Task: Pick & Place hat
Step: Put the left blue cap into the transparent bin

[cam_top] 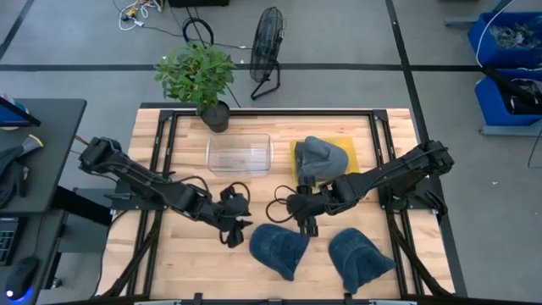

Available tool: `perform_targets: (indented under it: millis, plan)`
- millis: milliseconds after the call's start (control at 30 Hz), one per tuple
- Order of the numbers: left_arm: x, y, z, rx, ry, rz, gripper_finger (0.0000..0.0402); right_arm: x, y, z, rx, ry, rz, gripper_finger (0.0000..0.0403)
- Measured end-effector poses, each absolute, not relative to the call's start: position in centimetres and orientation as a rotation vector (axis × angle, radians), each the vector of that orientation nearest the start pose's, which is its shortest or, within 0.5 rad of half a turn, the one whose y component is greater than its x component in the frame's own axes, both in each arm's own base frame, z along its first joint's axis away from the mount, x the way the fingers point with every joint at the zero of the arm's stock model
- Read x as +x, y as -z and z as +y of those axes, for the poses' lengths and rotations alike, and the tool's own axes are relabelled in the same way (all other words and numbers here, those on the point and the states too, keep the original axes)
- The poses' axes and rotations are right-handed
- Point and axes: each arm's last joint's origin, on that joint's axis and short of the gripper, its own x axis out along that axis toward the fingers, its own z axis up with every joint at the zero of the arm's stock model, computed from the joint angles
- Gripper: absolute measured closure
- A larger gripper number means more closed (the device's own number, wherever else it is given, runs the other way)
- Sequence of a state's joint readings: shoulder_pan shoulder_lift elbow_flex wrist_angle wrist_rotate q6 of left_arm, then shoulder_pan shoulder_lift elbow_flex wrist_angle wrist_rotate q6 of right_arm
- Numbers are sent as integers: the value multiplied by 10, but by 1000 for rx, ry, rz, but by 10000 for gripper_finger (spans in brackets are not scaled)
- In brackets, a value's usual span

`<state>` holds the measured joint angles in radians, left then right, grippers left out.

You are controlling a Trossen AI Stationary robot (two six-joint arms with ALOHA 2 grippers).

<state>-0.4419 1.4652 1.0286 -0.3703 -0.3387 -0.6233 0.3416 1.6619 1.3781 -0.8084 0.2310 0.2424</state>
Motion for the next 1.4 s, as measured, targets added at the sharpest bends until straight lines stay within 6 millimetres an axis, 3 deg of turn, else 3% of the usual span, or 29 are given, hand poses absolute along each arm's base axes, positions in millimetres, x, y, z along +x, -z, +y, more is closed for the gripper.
perform_targets:
  millis: [200, 467, 667, 833, 1000, 1167, 1300, 1400]
  plan:
    - [309, -232, -135, -396, -29, 661, 232, 322, -269, 111, -47, -3, 1069, 129]
    - [344, -179, -161, -393, 20, 563, 230, 311, -266, 124, -62, -5, 1124, 129]
    - [350, -144, -165, -305, -30, 602, 230, 304, -266, 140, -85, -47, 1122, 129]
    - [346, -134, -173, -249, -20, 650, 230, 300, -266, 150, -105, -76, 1121, 129]
    - [330, -136, -176, -146, -22, 772, 230, 299, -266, 151, -122, -90, 1120, 129]
    - [308, -161, -168, -53, -15, 871, 230, 299, -266, 152, -115, -86, 1118, 129]
    - [297, -193, -158, -199, -65, 843, 230, 300, -266, 152, -105, -71, 1106, 129]
    - [295, -203, -156, -288, -99, 818, 230, 300, -267, 151, -105, -47, 1098, 129]
